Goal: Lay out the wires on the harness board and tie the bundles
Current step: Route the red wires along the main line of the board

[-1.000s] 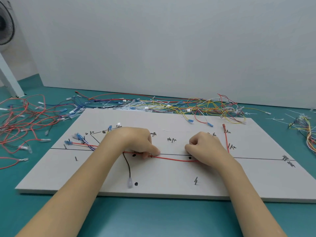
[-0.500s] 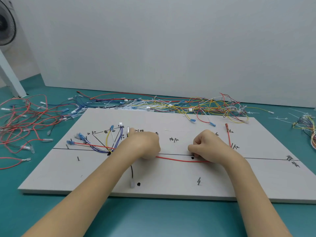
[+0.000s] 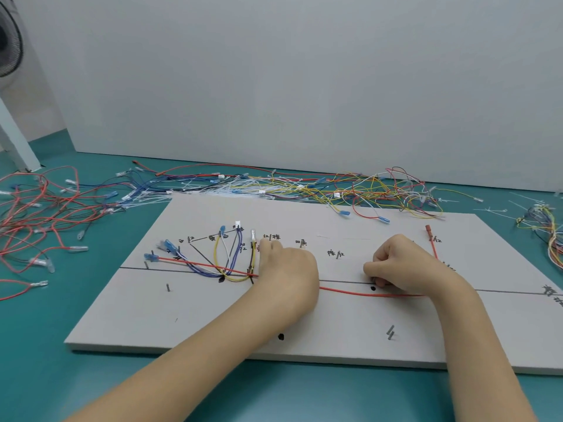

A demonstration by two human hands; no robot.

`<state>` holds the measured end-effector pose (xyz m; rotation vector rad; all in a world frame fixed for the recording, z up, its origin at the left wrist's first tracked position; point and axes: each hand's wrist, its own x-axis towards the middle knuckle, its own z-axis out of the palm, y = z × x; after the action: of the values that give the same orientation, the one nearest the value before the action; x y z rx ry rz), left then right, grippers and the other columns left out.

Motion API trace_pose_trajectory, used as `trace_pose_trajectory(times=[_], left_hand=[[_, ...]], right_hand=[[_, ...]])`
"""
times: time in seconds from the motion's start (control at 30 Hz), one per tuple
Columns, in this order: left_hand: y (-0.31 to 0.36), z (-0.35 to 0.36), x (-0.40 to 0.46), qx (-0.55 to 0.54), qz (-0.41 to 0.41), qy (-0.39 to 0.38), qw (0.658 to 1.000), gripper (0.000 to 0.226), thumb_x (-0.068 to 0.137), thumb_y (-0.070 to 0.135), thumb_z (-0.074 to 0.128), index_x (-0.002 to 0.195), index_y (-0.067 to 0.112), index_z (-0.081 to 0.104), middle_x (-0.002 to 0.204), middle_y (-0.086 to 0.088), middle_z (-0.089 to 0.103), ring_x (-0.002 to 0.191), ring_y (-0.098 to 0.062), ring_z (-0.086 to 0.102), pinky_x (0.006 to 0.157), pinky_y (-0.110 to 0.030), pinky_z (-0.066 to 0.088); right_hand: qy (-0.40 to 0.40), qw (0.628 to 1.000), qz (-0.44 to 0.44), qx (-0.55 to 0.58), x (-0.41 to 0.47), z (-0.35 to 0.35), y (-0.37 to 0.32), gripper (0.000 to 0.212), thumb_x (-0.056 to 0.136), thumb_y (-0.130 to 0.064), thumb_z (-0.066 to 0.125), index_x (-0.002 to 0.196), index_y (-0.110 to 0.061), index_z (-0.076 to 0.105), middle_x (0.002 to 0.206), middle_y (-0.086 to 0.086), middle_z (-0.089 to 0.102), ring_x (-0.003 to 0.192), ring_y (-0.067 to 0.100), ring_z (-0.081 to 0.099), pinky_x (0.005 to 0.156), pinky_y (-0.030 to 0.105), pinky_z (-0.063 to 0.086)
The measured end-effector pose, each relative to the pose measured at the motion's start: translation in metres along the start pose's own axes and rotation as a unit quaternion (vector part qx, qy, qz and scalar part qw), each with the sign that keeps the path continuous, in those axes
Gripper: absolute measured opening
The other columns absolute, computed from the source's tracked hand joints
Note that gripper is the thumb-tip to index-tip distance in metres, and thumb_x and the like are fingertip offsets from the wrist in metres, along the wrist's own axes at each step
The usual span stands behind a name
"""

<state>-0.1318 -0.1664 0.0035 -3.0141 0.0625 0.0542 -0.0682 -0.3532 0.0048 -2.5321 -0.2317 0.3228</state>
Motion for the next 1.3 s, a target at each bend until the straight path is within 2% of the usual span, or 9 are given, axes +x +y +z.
trace_pose_trajectory(times=[0.07, 0.4, 0.47, 0.57, 0.7, 0.8, 0.87, 1.03, 1.3], left_hand=[[0.003, 0.001, -0.002, 0.006, 0.007, 0.018, 1.000, 0.020, 0.084, 0.006, 0.043, 0.070, 0.017, 0.033, 0.070, -0.001, 0.038, 0.087, -0.026, 0.031, 0.079, -0.040, 0.019], [0.020, 0.006, -0.008, -0.020, 0.041, 0.045, 0.998, 0.013, 0.083, 0.005, 0.043, 0.081, 0.018, 0.043, 0.079, -0.004, 0.041, 0.095, -0.027, 0.037, 0.080, -0.041, 0.020], [0.015, 0.005, -0.004, -0.035, 0.044, 0.037, 0.998, 0.017, 0.093, 0.015, 0.040, 0.076, 0.018, 0.041, 0.084, -0.006, 0.051, 0.101, -0.029, 0.042, 0.086, -0.042, 0.023], [0.003, -0.008, 0.000, -0.144, 0.040, -0.002, 0.989, 0.045, 0.102, 0.044, 0.033, 0.068, 0.015, 0.042, 0.087, -0.008, 0.056, 0.095, -0.027, 0.041, 0.093, -0.041, 0.028], [-0.040, -0.034, 0.008, -0.325, 0.072, 0.001, 0.943, 0.040, 0.095, 0.050, 0.049, 0.076, 0.016, 0.060, 0.080, -0.001, 0.061, 0.079, -0.024, 0.057, 0.067, -0.033, 0.043], [-0.095, -0.043, 0.011, -0.376, 0.061, -0.021, 0.924, 0.032, 0.091, 0.047, 0.059, 0.074, 0.022, 0.070, 0.071, 0.010, 0.068, 0.065, -0.003, 0.061, 0.062, -0.029, 0.047], [-0.131, -0.038, 0.012, -0.388, 0.045, -0.019, 0.920, 0.029, 0.089, 0.045, 0.064, 0.071, 0.024, 0.071, 0.064, 0.014, 0.066, 0.059, 0.003, 0.057, 0.064, -0.025, 0.044], [-0.202, -0.010, 0.006, -0.446, -0.048, 0.010, 0.894, 0.026, 0.077, 0.046, 0.073, 0.072, 0.020, 0.074, 0.069, 0.002, 0.067, 0.067, -0.011, 0.057, 0.067, -0.027, 0.048], [-0.235, 0.006, -0.014, -0.461, -0.079, -0.120, 0.875, 0.059, 0.042, 0.057, 0.090, 0.084, 0.019, 0.077, 0.080, -0.004, 0.074, 0.067, -0.007, 0.063, 0.064, -0.022, 0.047]], right_hand=[[-0.003, 1.000, 0.010, 0.000, -0.001, -0.003, 0.003, 0.043, 0.077, -0.016, 0.062, 0.035, -0.015, 0.055, 0.044, -0.002, 0.059, 0.043, 0.014, 0.046, 0.053, 0.022, 0.039], [0.004, 0.998, 0.065, -0.018, -0.010, -0.018, 0.015, 0.042, 0.077, -0.020, 0.064, 0.036, -0.015, 0.058, 0.044, -0.004, 0.058, 0.040, 0.010, 0.041, 0.049, 0.020, 0.033], [0.038, 0.997, 0.068, -0.007, -0.010, -0.021, 0.015, 0.044, 0.079, -0.022, 0.065, 0.036, -0.015, 0.057, 0.038, -0.005, 0.044, 0.039, 0.012, 0.035, 0.049, 0.022, 0.030], [0.097, 0.993, 0.067, 0.029, -0.008, -0.022, 0.013, 0.043, 0.082, -0.020, 0.065, 0.040, -0.012, 0.057, 0.038, -0.002, 0.044, 0.044, 0.018, 0.037, 0.051, 0.024, 0.032], [0.144, 0.987, 0.037, 0.055, -0.005, -0.014, 0.007, 0.031, 0.084, -0.018, 0.062, 0.059, -0.001, 0.061, 0.037, -0.009, 0.048, 0.049, 0.017, 0.042, 0.050, 0.024, 0.032], [0.147, 0.986, 0.014, 0.078, -0.001, -0.007, 0.001, 0.026, 0.085, -0.019, 0.062, 0.067, 0.000, 0.063, 0.042, -0.008, 0.052, 0.050, 0.016, 0.044, 0.051, 0.024, 0.035], [0.128, 0.988, 0.007, 0.088, 0.001, -0.003, -0.003, 0.024, 0.085, -0.020, 0.062, 0.068, -0.004, 0.064, 0.050, -0.003, 0.055, 0.050, 0.016, 0.046, 0.053, 0.024, 0.038], [0.117, 0.990, -0.012, 0.077, 0.003, 0.005, -0.010, 0.018, 0.086, -0.024, 0.062, 0.072, -0.013, 0.065, 0.057, -0.002, 0.063, 0.052, 0.012, 0.052, 0.053, 0.023, 0.038], [0.093, 0.994, -0.018, 0.059, 0.006, 0.013, -0.015, 0.013, 0.088, -0.025, 0.061, 0.077, -0.019, 0.066, 0.075, 0.001, 0.067, 0.063, 0.012, 0.055, 0.054, 0.023, 0.035]])
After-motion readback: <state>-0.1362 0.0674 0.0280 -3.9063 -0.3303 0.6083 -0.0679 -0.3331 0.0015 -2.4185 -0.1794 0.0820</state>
